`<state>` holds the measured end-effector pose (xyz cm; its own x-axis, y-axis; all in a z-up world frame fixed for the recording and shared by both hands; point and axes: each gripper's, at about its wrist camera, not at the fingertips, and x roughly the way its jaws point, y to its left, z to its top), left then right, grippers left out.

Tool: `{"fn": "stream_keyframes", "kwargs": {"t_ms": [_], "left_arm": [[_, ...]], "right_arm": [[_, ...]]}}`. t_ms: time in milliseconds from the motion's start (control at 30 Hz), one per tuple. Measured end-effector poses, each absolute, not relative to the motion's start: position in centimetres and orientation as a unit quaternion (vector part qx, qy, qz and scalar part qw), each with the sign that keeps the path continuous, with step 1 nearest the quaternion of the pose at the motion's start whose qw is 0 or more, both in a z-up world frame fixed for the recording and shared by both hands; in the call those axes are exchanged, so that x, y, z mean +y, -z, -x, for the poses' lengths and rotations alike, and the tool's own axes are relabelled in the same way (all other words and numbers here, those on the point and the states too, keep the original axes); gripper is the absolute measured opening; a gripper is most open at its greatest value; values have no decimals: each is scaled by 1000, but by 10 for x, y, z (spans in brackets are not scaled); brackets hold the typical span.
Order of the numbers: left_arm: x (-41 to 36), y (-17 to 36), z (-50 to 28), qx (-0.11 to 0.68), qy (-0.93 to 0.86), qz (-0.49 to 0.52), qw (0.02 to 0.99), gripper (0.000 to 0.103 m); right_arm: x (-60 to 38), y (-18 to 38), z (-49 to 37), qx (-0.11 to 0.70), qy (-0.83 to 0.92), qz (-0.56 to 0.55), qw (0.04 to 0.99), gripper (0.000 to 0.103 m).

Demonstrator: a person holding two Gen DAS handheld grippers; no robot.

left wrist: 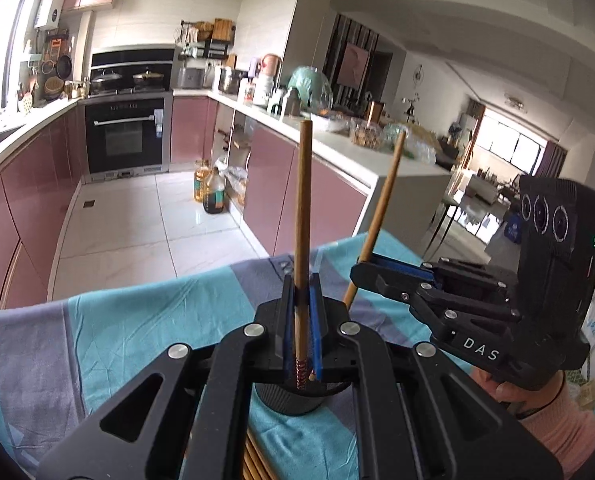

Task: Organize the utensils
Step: 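Lower the chopsticks into the mesh cup and open both grippers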

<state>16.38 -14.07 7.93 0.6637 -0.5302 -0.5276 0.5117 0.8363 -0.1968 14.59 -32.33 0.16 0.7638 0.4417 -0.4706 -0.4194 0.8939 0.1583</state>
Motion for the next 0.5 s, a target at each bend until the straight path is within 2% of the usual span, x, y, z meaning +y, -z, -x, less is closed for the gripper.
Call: {"fn": "stream_keyframes", "kwargs": {"t_ms": [167, 433, 500], "left_arm": [[-148, -46, -178, 324, 285, -3, 902, 8], [-151, -25, -203, 342, 275, -14, 898, 8], [-151, -23, -204, 343, 268, -17, 900, 13]], "right_arm": [[-313, 16, -157, 299, -235, -7, 925, 5], [-310, 28, -173, 324, -227, -17, 918, 6], [-304, 27, -172, 325, -226, -20, 918, 8]]}}
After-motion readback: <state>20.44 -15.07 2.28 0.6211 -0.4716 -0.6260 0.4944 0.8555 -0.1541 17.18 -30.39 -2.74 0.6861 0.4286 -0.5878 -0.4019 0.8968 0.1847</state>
